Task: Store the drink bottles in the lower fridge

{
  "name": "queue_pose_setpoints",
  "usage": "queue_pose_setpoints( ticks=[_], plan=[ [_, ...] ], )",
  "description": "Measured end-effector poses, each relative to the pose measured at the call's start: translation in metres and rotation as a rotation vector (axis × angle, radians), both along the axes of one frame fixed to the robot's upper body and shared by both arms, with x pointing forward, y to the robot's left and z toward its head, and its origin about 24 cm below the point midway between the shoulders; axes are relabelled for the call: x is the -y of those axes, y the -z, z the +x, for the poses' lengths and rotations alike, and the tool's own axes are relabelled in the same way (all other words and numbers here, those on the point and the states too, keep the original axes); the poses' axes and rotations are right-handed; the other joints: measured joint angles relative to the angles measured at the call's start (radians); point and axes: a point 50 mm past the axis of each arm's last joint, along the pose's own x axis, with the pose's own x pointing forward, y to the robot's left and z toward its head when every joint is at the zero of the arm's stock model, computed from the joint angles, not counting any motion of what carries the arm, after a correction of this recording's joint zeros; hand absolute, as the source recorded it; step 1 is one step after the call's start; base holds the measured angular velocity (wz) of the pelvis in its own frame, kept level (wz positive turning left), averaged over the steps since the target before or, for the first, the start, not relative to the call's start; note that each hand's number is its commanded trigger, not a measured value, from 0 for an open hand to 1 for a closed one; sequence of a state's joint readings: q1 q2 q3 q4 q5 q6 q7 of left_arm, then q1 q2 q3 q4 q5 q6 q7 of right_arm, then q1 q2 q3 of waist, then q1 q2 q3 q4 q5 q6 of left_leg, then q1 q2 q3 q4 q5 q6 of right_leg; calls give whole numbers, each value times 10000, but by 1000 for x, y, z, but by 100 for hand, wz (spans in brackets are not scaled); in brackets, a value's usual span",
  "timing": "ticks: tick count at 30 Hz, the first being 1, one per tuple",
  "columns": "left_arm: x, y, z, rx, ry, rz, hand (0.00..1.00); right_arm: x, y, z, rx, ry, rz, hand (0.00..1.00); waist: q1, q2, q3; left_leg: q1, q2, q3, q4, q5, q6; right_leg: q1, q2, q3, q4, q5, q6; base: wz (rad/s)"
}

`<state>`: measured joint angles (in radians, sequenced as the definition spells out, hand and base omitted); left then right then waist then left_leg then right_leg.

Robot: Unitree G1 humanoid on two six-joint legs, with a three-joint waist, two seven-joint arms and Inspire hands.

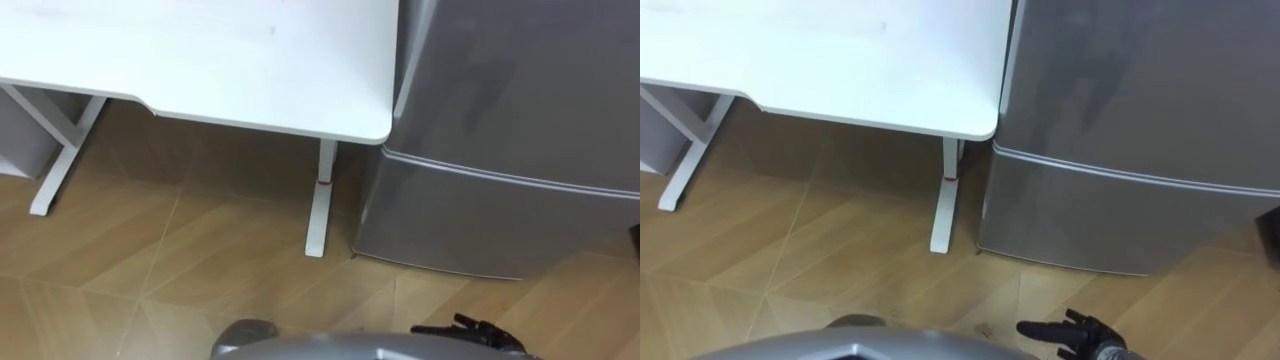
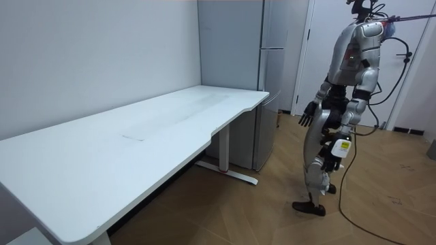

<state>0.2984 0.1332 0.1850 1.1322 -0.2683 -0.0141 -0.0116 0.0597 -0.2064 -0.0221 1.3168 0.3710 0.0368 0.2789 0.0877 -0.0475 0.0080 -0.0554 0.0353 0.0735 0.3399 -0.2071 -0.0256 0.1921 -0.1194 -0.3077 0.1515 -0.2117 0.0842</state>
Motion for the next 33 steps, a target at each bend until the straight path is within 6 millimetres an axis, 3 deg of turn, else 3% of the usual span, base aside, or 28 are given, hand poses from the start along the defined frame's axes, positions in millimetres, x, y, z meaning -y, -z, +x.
queue_pose_setpoints(
  ticks=[14, 22, 25, 33],
  plan=[
    [0, 1, -1, -839, 1895, 166, 0, -3, 2, -16, -443, -124, 108, 0, -55, -55, 3, -26, 2, -37, 46, 0, -1, 0, 21, 65, -4, -6, -2, 0],
    [-3, 1, 9, -1094, 3504, 454, 0, -2, 2, -22, -324, 113, 35, 0, -381, -48, 5, 2, -3, 45, -21, 0, 0, -38, 29, 302, -28, -10, -3, -2],
    [-3, 1, 19, -871, 3642, 508, 0, -2, 2, -24, -247, 441, 159, 0, -527, -46, 2, -20, -6, 50, -24, 0, 0, -74, 29, 302, -52, -17, -8, 0],
    [-3, 1, 21, -887, 3657, 518, 0, -6, 3, -34, -259, 1494, 514, 0, -682, -56, -51, -56, -17, 97, -58, -1, -2, -158, 20, 331, -83, -24, -9, -1]
  ],
)
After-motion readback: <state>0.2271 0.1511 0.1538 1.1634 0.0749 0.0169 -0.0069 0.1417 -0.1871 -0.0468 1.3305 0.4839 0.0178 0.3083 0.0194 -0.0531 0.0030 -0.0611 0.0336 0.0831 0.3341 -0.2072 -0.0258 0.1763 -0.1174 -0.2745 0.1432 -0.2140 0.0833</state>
